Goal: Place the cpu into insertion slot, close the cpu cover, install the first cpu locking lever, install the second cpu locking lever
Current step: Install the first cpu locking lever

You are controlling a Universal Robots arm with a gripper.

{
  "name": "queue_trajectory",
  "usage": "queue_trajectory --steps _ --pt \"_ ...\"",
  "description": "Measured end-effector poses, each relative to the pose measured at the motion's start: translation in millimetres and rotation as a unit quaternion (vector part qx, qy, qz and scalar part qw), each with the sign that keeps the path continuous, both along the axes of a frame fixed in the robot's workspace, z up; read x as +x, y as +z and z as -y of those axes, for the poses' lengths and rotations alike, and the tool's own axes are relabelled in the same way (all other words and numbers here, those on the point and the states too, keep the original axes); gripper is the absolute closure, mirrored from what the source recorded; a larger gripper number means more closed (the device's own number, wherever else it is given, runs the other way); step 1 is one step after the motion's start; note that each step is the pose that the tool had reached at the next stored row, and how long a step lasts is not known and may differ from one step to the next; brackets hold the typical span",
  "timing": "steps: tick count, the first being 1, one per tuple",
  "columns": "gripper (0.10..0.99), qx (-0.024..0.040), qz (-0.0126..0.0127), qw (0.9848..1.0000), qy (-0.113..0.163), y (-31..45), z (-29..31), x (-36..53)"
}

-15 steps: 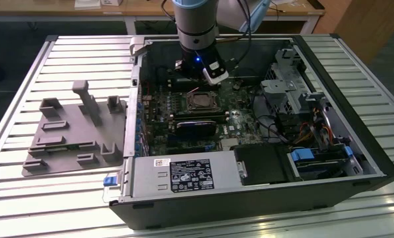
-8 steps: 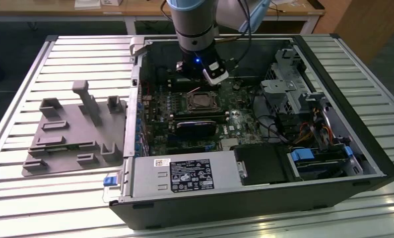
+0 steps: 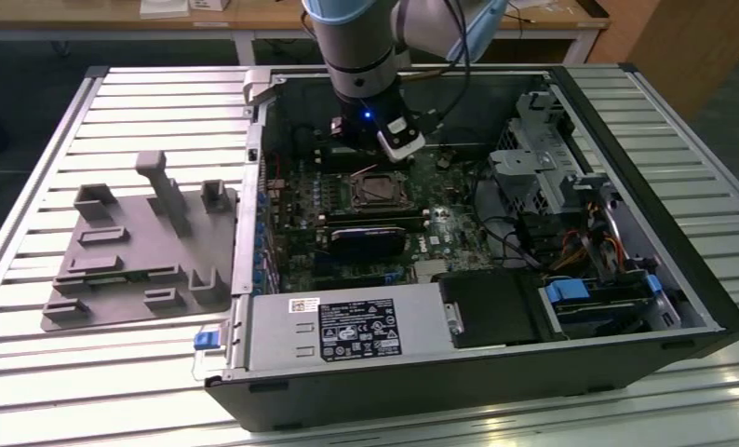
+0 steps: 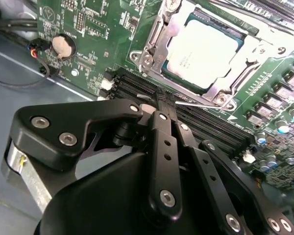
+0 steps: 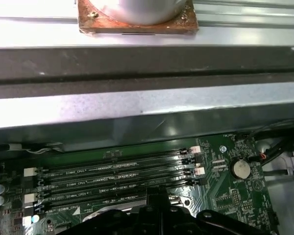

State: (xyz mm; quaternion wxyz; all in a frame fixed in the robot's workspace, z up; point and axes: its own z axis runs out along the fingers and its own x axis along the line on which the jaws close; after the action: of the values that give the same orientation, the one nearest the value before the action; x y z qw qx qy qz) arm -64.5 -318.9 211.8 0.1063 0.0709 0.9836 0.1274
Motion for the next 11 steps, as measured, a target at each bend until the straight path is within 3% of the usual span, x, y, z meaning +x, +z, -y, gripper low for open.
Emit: queue_trajectory --steps 5,11 --pt "0.984 -0.0001 0.0003 0.9998 -0.022 -3.2 -1.5 -1.7" --pt "0.984 0.0001 0.0004 0.9994 -0.034 -6.4 -8.0 -2.8"
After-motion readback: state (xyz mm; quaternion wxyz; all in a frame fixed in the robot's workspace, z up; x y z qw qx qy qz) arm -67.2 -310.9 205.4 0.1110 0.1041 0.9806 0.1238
